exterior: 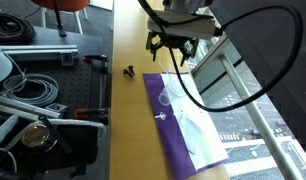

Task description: Place the straw in the cup

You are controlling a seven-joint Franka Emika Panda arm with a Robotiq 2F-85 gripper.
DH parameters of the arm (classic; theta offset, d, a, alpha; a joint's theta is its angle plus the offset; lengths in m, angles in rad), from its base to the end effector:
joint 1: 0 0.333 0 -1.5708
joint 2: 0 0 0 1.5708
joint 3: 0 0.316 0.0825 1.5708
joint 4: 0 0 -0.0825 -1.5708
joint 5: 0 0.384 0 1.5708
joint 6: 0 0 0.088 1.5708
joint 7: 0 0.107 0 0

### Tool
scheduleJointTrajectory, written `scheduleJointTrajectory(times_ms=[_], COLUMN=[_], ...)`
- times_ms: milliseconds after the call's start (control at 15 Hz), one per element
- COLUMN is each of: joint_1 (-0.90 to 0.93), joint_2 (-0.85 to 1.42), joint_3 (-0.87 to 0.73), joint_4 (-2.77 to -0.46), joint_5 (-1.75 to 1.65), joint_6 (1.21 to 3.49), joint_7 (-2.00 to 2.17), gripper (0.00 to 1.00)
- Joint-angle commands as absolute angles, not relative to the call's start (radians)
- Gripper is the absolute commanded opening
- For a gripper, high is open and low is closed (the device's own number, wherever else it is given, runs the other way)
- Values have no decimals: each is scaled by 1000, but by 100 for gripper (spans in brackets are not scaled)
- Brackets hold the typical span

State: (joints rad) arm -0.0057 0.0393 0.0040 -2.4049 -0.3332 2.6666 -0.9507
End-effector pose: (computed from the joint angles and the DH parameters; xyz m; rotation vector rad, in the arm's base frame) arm 0.5129 0.0087 0.3182 2.3475 1.6565 0.1604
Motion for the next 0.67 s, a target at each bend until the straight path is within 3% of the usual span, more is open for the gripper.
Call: scheduleJointTrajectory(times_ms=[0,600], joint_1=[-15,-26], joint_2=[55,87], joint_3=[-4,-4], joint_4=[-2381,-2298], joint_5=[-353,-341], joint_6=[2692,2682], joint_7=[-965,-964], gripper=[100,100])
